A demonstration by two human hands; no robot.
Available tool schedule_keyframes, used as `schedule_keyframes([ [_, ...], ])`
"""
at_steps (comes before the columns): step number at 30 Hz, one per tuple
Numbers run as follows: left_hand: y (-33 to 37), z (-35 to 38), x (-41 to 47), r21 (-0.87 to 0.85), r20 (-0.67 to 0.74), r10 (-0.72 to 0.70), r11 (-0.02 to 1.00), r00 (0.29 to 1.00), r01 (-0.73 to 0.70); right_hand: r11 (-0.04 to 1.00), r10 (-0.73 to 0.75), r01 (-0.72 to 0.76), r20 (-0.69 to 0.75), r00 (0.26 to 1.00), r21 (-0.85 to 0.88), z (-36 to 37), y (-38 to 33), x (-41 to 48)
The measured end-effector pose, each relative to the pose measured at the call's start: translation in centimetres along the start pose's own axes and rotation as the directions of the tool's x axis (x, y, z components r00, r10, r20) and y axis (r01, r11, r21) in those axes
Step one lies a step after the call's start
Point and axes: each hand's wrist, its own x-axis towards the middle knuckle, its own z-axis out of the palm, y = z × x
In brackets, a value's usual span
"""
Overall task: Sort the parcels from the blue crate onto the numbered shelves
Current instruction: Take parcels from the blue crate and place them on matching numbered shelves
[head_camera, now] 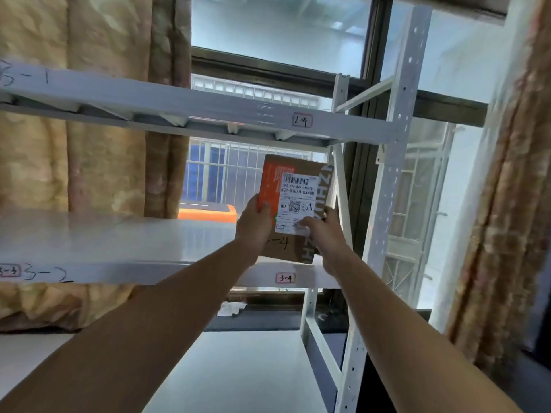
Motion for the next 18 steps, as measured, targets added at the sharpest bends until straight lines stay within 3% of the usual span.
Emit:
schedule_keyframes([
  [5, -3.7, 1.0, 8.2, -0.054, 0.063, -0.071, 0.996, 0.995, 0.075, 0.998, 0.039, -0.036, 0.070, 0.997, -0.041, 1.3, 2.8, 8.7],
  [9, -7.1, 1.2, 13.3, -0.051, 0.023, -0.159, 0.986, 0.987, 0.160, 0.991, 0.080, -0.068, 0.108, 0.991, -0.116, 3.1, 6.1, 15.2],
  [18, -11.6, 0.7, 21.1, 0.124, -0.053, -0.223, 0.966, 0.973, 0.228, 0.988, 0.074, -0.047, 0.185, 0.980, -0.150, 6.5, 10.5, 23.6],
])
